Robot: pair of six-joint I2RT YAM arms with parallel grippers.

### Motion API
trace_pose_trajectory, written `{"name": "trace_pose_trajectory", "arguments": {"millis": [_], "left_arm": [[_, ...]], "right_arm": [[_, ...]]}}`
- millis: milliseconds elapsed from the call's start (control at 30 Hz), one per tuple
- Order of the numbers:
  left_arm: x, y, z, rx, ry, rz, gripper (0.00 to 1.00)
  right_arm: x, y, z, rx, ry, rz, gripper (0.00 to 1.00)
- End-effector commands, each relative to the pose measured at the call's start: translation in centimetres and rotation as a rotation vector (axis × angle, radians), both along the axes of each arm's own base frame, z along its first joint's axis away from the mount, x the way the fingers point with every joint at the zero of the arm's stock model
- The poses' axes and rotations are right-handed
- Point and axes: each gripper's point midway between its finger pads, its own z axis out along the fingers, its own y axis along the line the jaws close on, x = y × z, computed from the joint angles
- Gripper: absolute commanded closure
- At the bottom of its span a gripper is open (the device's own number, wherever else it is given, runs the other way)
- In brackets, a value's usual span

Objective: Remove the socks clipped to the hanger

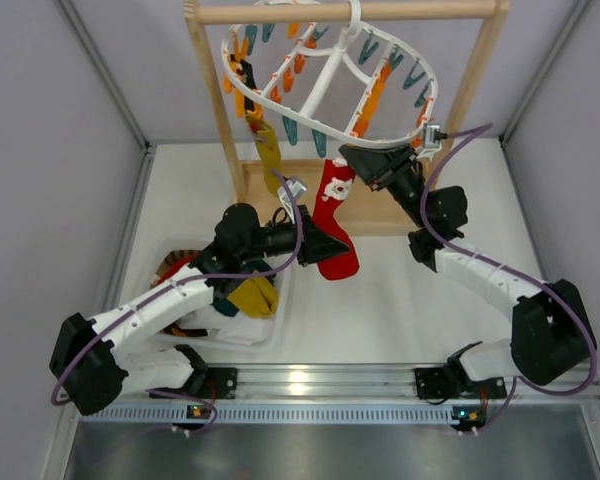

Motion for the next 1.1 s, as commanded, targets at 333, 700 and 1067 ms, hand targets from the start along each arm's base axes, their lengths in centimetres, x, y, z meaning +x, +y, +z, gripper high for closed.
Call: {"name": "trace_pose_trajectory", "arguments": {"millis": [333, 700, 1067], "left_arm": [[1.8, 2.3, -2.4, 0.018, 0.027, 0.145, 1.00], [6.8, 11.4, -6.9, 0.324, 0.106, 0.656, 1.00], [6.4, 25.9, -9.5, 0.581, 0.217, 1.329, 1.00]], "right_arm": [[-1.1, -2.1, 1.9, -0.033, -0.034, -0.066, 0.97], [0.1, -2.7, 0.6, -0.147, 0.003, -0.120, 0.89], [0.6, -4.5, -3.3, -0.370, 0.065, -0.256, 0.31]]}}
